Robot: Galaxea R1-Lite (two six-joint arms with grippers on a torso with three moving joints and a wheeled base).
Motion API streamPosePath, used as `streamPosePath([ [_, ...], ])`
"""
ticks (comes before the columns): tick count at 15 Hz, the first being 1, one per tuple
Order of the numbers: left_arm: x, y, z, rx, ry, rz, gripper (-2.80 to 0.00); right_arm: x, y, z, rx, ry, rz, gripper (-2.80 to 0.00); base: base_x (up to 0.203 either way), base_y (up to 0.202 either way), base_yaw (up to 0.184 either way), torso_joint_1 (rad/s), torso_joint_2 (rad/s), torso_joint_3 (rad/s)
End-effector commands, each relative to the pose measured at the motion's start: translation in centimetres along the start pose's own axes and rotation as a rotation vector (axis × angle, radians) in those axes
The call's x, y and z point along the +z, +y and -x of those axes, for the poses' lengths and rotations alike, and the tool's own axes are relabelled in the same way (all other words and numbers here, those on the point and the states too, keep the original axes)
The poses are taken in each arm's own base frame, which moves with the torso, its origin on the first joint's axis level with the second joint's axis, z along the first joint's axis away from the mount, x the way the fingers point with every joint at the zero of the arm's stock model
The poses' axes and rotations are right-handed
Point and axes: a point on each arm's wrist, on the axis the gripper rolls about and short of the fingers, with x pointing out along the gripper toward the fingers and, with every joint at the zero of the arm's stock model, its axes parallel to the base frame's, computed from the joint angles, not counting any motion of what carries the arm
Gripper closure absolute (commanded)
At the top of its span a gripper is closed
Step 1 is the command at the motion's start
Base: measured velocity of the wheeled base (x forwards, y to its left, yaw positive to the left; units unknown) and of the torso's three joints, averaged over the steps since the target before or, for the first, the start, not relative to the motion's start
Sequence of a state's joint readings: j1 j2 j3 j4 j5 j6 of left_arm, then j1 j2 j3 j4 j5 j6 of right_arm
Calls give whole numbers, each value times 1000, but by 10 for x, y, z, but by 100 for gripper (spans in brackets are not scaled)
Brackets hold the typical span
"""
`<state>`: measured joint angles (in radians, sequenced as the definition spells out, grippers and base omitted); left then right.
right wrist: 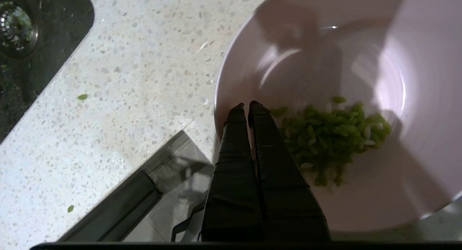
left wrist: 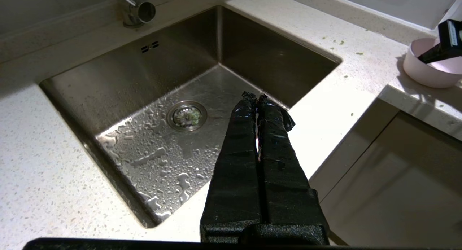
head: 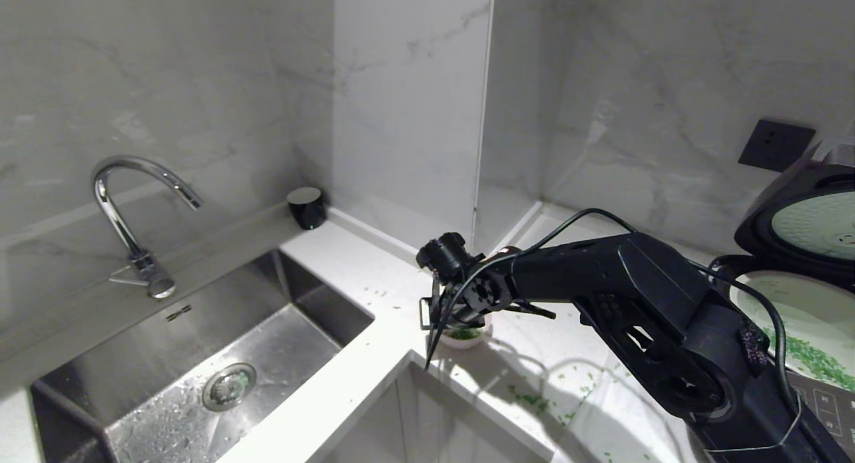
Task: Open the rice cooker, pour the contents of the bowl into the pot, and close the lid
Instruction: Turn on the tap
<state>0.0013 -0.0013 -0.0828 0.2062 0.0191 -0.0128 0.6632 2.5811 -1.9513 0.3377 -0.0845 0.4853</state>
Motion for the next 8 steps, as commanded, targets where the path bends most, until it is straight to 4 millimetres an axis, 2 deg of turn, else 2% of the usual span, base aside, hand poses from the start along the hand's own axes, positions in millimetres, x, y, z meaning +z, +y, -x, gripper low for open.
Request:
streamPosePath([
  [1, 0, 0, 0, 1, -1, 1, 0, -2, 6, 2, 30, 10, 6, 0, 0, 0, 0, 0, 0, 0],
  [5, 0, 0, 0, 1, -1, 1, 0, -2, 10, 3, 50, 1, 12, 0, 0, 0, 0, 0, 0, 0],
  [8, 0, 0, 0, 1, -1, 1, 0, 6, 10, 15, 55, -24, 3, 0, 0, 0, 0, 0, 0, 0],
])
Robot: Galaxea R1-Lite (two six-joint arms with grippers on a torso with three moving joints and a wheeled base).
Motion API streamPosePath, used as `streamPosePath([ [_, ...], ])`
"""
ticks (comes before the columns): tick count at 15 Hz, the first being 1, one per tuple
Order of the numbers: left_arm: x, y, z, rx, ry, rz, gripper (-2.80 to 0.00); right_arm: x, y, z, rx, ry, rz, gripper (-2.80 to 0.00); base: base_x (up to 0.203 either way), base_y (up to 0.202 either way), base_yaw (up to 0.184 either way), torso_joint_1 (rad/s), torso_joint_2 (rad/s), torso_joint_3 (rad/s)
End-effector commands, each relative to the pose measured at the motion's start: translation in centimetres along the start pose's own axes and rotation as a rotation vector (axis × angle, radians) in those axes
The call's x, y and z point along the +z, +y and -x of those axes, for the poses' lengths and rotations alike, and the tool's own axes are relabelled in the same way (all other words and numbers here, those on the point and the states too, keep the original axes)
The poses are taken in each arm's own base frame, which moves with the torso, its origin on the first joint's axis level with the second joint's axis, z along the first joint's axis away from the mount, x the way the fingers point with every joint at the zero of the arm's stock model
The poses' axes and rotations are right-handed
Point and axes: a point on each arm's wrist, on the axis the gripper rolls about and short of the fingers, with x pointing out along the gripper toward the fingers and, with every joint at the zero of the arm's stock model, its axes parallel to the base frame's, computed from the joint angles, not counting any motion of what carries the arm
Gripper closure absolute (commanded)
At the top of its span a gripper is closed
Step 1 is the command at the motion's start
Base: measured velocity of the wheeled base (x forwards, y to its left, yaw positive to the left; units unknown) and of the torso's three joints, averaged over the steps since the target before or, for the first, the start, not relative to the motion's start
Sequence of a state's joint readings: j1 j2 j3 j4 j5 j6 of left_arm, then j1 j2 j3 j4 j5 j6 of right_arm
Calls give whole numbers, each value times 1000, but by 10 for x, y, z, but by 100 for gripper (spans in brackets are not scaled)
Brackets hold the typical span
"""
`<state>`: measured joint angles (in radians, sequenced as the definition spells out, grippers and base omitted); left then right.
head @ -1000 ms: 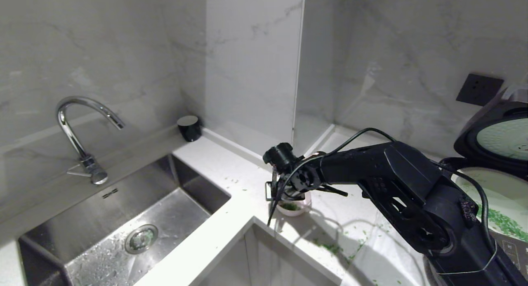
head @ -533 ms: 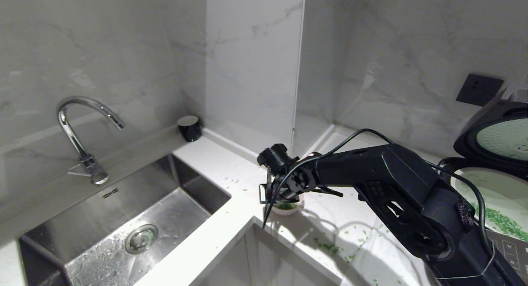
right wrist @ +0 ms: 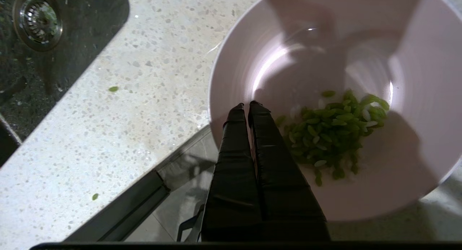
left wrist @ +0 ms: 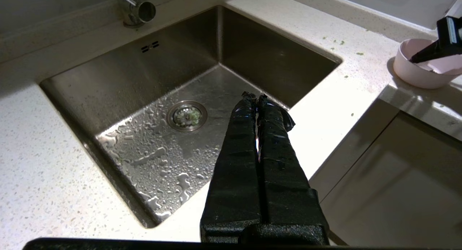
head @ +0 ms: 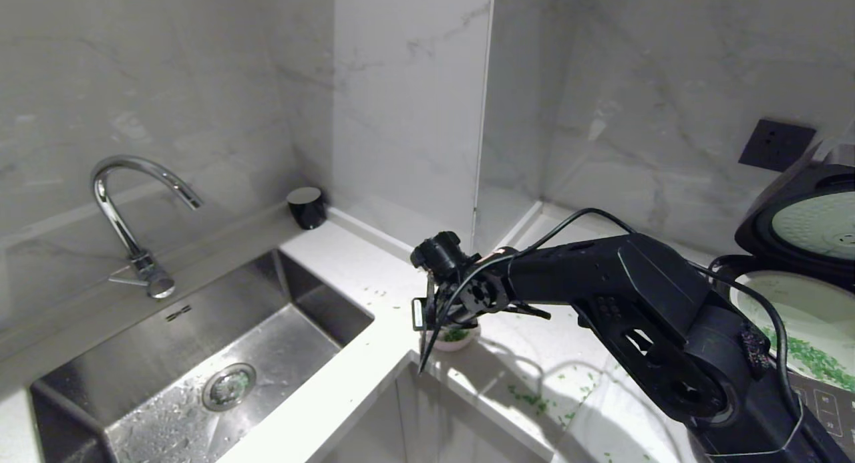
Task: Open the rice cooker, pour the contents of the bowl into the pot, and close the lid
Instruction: Turn on the tap
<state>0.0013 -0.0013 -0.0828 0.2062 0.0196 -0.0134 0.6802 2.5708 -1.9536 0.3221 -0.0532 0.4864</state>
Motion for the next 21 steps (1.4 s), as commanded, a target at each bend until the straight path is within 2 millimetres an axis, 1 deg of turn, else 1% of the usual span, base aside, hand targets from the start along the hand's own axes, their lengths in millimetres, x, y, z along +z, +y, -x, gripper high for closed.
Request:
streamPosePath([
  [1, 0, 0, 0, 1, -1, 0, 0, 11, 0, 19, 9, -37, -13, 0, 0, 0, 0, 0, 0, 0],
  [3, 0, 0, 0, 1, -1, 0, 0, 26, 0, 47, 18, -96, -24, 0, 0, 0, 0, 0, 0, 0],
  [4, 0, 0, 0, 1, -1, 0, 0, 36, -1, 66, 27, -137, -33, 0, 0, 0, 0, 0, 0, 0],
  [6, 0, 0, 0, 1, -1, 0, 0, 55, -4, 111, 54, -224, -52, 0, 0, 0, 0, 0, 0, 0],
  [7, 0, 0, 0, 1, -1, 0, 0, 59, -4, 136, 61, -260, -56, 0, 0, 0, 0, 0, 0, 0],
  [9, 0, 0, 0, 1, -1, -1, 0, 54, -6, 187, 66, -312, -53, 0, 0, 0, 0, 0, 0, 0],
  [11, 0, 0, 0, 1, -1, -1, 0, 37, -13, 240, 72, -347, -48, 0, 0, 0, 0, 0, 0, 0],
  [13, 0, 0, 0, 1, -1, -1, 0, 15, -24, 281, 70, -374, -50, 0, 0, 0, 0, 0, 0, 0],
  [16, 0, 0, 0, 1, -1, -1, 0, -24, -47, 332, 13, -441, -58, 0, 0, 0, 0, 0, 0, 0],
  [19, 0, 0, 0, 1, -1, -1, 0, -66, -75, 388, -42, -576, -50, 0, 0, 0, 0, 0, 0, 0],
  [21, 0, 0, 0, 1, -1, -1, 0, -96, -104, 419, -121, -669, -42, 0, 0, 0, 0, 0, 0, 0],
])
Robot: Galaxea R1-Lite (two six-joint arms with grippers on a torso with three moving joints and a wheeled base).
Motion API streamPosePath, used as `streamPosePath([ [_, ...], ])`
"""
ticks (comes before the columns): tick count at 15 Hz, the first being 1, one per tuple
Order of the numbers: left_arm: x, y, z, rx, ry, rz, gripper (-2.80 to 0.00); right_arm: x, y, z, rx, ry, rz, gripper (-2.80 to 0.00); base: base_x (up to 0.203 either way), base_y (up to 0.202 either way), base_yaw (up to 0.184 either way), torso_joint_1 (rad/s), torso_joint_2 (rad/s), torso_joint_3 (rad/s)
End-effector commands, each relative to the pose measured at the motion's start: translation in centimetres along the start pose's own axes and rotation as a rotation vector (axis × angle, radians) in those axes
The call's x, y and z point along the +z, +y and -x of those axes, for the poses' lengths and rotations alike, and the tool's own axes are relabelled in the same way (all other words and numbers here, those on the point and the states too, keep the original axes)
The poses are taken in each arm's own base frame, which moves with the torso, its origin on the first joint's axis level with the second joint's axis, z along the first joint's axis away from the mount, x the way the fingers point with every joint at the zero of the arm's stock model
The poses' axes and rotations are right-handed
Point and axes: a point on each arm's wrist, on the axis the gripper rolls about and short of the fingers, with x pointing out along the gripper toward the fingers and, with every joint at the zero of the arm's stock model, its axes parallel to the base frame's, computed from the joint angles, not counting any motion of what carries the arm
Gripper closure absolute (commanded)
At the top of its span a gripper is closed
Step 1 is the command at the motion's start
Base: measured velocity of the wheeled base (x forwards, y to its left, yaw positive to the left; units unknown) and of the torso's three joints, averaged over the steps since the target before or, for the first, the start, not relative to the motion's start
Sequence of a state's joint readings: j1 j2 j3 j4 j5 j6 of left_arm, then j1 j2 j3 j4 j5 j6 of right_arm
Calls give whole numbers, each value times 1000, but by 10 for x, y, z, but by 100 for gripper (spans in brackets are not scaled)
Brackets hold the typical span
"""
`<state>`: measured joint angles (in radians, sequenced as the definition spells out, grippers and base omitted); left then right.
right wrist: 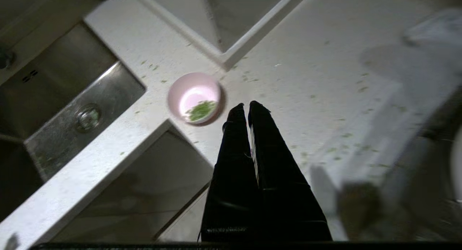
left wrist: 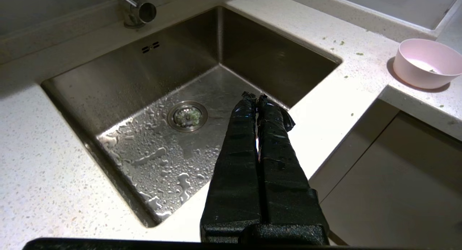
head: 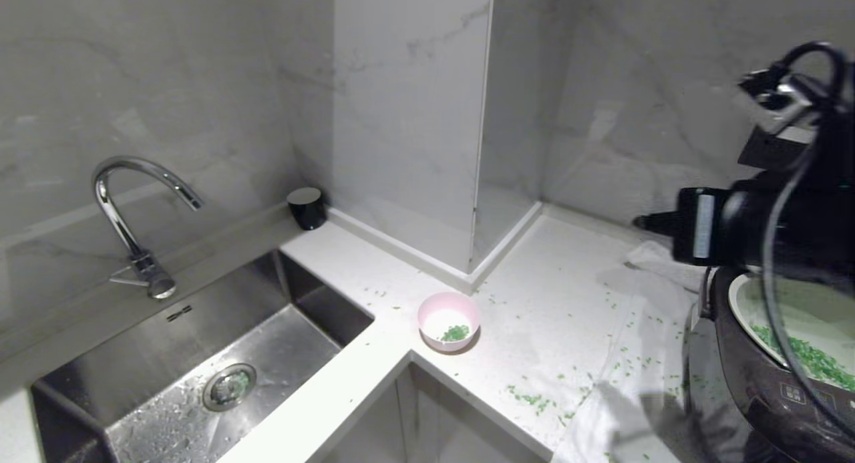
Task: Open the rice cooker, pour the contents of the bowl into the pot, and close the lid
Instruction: Turn on the tap
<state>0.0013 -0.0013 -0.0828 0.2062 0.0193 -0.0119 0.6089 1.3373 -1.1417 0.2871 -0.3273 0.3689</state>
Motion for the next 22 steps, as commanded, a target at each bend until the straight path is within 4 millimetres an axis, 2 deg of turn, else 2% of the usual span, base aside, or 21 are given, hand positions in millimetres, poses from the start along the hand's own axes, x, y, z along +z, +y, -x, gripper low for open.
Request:
streamPosePath([
  [1, 0, 0, 0, 1, -1, 0, 0, -9, -45, 71, -66, -173, -28, 0, 0, 0, 0, 0, 0, 0],
  [3, 0, 0, 0, 1, -1, 0, 0, -26, -71, 97, -200, -246, -52, 0, 0, 0, 0, 0, 0, 0],
  [5, 0, 0, 0, 1, -1, 0, 0, -46, -86, 122, -299, -313, -67, 0, 0, 0, 0, 0, 0, 0],
  [11, 0, 0, 0, 1, -1, 0, 0, -123, -97, 174, -452, -474, 21, 0, 0, 0, 0, 0, 0, 0],
  [13, 0, 0, 0, 1, -1, 0, 0, -148, -93, 190, -406, -563, 47, 0, 0, 0, 0, 0, 0, 0],
  [14, 0, 0, 0, 1, -1, 0, 0, -160, -91, 191, -354, -576, 70, 0, 0, 0, 0, 0, 0, 0],
  [17, 0, 0, 0, 1, -1, 0, 0, -189, -97, 169, -290, -502, 108, 0, 0, 0, 0, 0, 0, 0],
  [20, 0, 0, 0, 1, -1, 0, 0, -231, -104, 151, -240, -525, 246, 0, 0, 0, 0, 0, 0, 0],
  [22, 0, 0, 0, 1, -1, 0, 0, -238, -106, 141, -208, -509, 304, 0, 0, 0, 0, 0, 0, 0],
])
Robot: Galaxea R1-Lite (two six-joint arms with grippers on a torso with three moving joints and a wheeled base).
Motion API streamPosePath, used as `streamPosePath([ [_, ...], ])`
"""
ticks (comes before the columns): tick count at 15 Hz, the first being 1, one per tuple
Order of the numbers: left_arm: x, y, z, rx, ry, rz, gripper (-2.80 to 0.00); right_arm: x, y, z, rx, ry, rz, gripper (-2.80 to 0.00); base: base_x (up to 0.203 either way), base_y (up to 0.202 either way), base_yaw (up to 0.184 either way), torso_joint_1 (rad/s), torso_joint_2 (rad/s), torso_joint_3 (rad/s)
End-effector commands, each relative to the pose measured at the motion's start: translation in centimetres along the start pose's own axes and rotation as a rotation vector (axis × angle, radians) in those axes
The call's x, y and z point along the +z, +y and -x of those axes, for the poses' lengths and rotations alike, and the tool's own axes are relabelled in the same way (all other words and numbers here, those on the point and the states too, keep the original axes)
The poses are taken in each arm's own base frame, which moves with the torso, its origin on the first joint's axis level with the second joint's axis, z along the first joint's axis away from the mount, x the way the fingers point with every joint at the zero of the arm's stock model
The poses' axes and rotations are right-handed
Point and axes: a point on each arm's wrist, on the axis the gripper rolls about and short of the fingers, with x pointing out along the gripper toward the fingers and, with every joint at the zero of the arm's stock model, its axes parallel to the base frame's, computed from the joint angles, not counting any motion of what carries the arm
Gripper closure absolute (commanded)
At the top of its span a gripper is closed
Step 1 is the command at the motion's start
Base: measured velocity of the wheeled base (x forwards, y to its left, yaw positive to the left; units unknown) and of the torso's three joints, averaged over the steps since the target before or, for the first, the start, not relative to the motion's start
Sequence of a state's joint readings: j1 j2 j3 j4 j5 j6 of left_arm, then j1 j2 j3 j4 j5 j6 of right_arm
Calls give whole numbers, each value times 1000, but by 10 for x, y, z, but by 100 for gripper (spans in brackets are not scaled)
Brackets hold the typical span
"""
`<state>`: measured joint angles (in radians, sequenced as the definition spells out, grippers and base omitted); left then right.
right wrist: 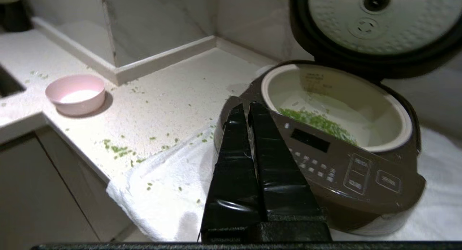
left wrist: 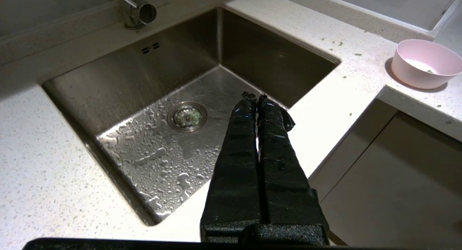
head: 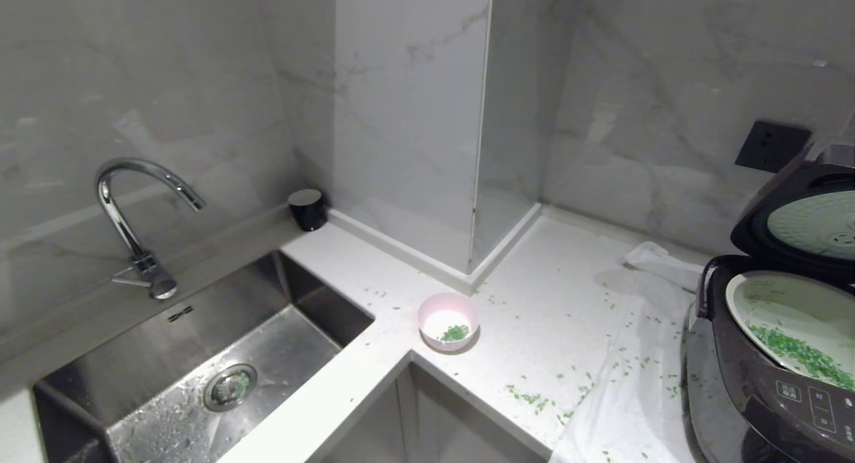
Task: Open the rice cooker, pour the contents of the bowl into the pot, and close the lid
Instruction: Turn on the tap
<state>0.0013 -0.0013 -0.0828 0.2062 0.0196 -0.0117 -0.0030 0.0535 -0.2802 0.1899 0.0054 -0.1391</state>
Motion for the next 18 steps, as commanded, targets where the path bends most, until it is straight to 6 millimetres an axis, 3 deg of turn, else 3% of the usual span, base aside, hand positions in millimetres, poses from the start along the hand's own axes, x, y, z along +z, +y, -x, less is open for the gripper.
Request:
streamPosePath([
  [1, 0, 0, 0, 1, -1, 1, 0, -22, 3, -2, 27, 12, 20, 0, 0, 0, 0, 0, 0, 0],
  [5, 0, 0, 0, 1, -1, 1, 0, -61, 10, -19, 68, 51, 36, 0, 0, 0, 0, 0, 0, 0],
  [14, 0, 0, 1, 13, 0, -2, 0, -58, 9, -19, 36, 41, -82, 0, 0, 0, 0, 0, 0, 0],
  [18, 38, 0, -2, 24, 44, -2, 0, -58, 9, -19, 36, 41, -82, 0, 0, 0, 0, 0, 0, 0],
])
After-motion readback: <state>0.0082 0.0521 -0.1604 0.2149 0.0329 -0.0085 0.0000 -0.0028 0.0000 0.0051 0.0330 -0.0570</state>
